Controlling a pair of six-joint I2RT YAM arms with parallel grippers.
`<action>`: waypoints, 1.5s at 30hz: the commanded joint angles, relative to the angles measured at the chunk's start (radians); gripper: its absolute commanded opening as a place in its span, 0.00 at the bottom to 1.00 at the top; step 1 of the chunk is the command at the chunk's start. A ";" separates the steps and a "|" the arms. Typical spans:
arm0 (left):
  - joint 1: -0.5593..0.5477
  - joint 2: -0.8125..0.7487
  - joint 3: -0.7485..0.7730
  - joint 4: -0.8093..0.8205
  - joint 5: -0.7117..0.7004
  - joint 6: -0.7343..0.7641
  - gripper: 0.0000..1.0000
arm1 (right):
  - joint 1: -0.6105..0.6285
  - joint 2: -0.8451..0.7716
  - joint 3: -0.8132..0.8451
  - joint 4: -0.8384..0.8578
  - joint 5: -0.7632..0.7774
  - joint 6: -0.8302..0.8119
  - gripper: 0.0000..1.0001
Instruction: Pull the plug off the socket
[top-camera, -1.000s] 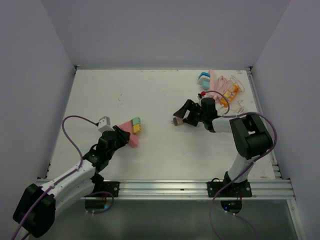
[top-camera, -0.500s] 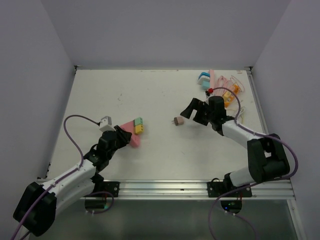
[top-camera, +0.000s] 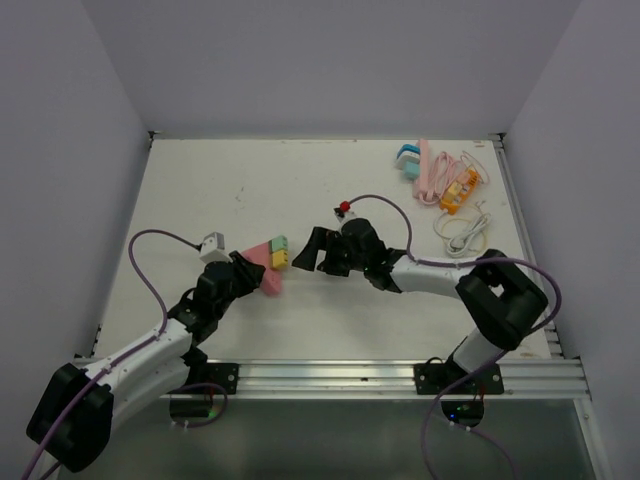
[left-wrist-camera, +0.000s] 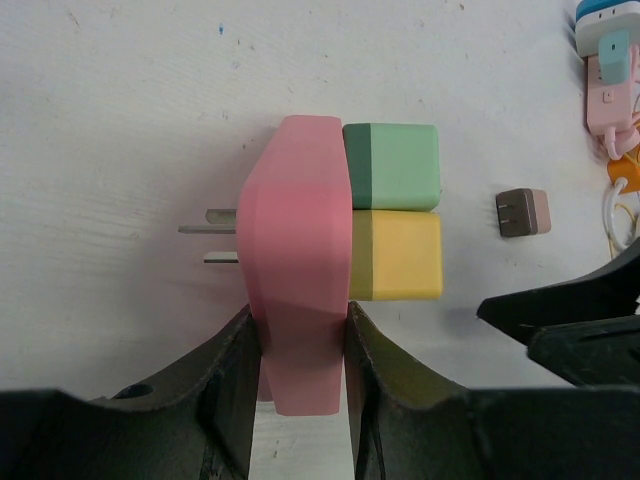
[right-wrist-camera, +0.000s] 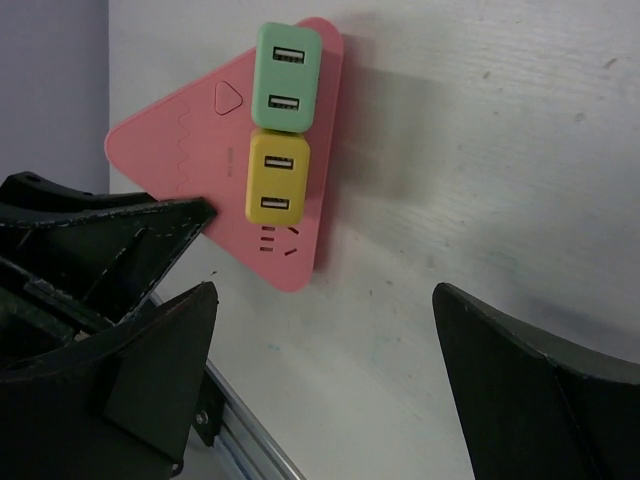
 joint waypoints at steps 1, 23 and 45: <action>0.003 -0.013 -0.015 0.038 0.012 0.019 0.00 | 0.049 0.083 0.101 0.095 0.062 0.054 0.93; 0.001 -0.011 -0.018 0.014 -0.011 0.004 0.00 | 0.073 0.347 0.213 0.254 -0.051 0.117 0.45; 0.001 -0.019 0.038 -0.339 -0.275 -0.145 0.00 | 0.026 0.206 0.072 0.211 -0.045 0.152 0.00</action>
